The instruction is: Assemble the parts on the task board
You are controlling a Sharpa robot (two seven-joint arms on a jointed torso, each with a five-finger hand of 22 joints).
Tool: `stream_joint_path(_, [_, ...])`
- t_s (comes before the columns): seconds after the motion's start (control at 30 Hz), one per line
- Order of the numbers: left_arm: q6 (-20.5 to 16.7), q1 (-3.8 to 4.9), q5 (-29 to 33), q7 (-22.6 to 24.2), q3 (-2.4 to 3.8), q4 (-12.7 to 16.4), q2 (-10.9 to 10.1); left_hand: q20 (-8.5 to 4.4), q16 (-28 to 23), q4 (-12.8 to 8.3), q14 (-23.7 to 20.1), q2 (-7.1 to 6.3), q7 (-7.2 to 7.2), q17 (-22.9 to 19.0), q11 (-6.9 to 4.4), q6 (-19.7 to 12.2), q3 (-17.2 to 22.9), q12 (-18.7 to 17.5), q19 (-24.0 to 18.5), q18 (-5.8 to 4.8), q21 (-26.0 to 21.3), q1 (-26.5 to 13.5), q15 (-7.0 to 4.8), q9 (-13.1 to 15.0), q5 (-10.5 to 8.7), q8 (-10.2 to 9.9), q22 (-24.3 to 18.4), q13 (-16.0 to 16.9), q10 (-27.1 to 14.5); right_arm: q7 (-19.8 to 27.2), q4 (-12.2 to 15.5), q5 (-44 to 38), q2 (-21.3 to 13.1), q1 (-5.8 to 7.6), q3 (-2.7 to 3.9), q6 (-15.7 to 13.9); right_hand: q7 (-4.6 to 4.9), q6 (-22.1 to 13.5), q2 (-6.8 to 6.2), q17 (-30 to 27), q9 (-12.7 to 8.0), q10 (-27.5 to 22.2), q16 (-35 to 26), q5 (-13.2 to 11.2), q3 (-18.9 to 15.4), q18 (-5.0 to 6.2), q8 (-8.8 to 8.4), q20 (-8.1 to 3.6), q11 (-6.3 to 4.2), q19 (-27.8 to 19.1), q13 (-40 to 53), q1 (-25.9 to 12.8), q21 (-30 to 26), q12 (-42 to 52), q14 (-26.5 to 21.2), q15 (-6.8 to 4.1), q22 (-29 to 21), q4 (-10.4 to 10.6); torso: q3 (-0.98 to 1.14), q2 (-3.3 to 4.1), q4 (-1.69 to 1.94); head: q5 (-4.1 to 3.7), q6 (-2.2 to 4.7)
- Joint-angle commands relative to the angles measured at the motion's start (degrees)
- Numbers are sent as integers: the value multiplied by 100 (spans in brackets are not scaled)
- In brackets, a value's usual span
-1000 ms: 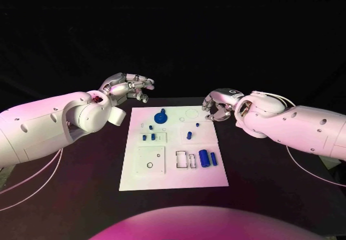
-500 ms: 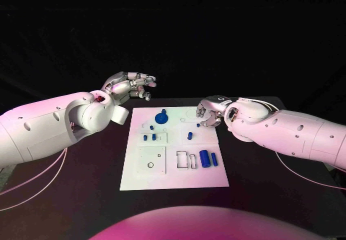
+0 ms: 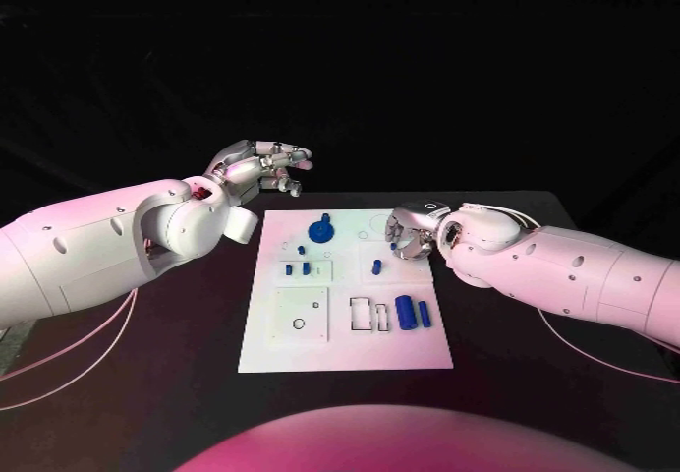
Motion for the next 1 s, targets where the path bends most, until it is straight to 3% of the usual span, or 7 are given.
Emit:
stream_joint_path(0.03, [-12, 4, 52, 73, 4, 26, -1, 3, -33, 9, -42, 39, 7, -9, 1, 42, 18, 27, -13, 59, -38, 8, 12, -8, 14, 35, -8, 7, -34, 29, -33, -80, 27, -17, -1, 136, -4, 47, 32, 16, -2, 24, 57, 35, 64, -80, -18, -12, 0, 48, 7, 42, 57, 25, 274, 49, 37, 7, 4, -3, -9, 8, 0])
stream_joint_path(0.57, [-14, 4, 50, 62, 4, 67, -21, 6, -39, 13, -49, 34, 14, -18, 6, 25, 14, 38, -12, 58, -53, 4, 16, -13, 17, 32, -19, 8, -58, 22, -206, -42, 133, -76, -1, 128, -74, 236, 262, 88, 69, 262, 301, -242, 490, -118, 77, -26, -60, 86, 28, 7, 443, 69, 258, 7, 374, 83, 8, -10, -8, 11, 0])
stream_joint_path(0.87, [-16, 5, 50, 48, 4, 82, -30, 6, -40, 14, -51, 33, 15, -20, 7, 21, 13, 40, -12, 57, -56, 2, 17, -14, 17, 32, -21, 9, -62, -22, -357, -73, 219, -161, -1, 143, -106, 302, 270, 109, 117, 359, 358, -283, 546, -133, 133, -38, -91, 113, 45, -8, 557, 79, 259, -19, 465, 98, 7, -4, -7, 19, 0])
stream_joint_path(1.0, [-21, 5, 50, 48, 4, 88, -31, 7, -41, 15, -52, 33, 16, -22, 9, 18, 13, 42, -12, 57, -60, 2, 18, -14, 18, 32, -23, 9, -69, -36, -381, -90, 243, -192, -3, 160, -116, 304, 242, 78, 142, 383, 368, -413, 539, -137, 149, -41, -99, 109, 50, -54, 583, 63, 250, -27, 496, 123, 2, -7, -3, 17, 0])
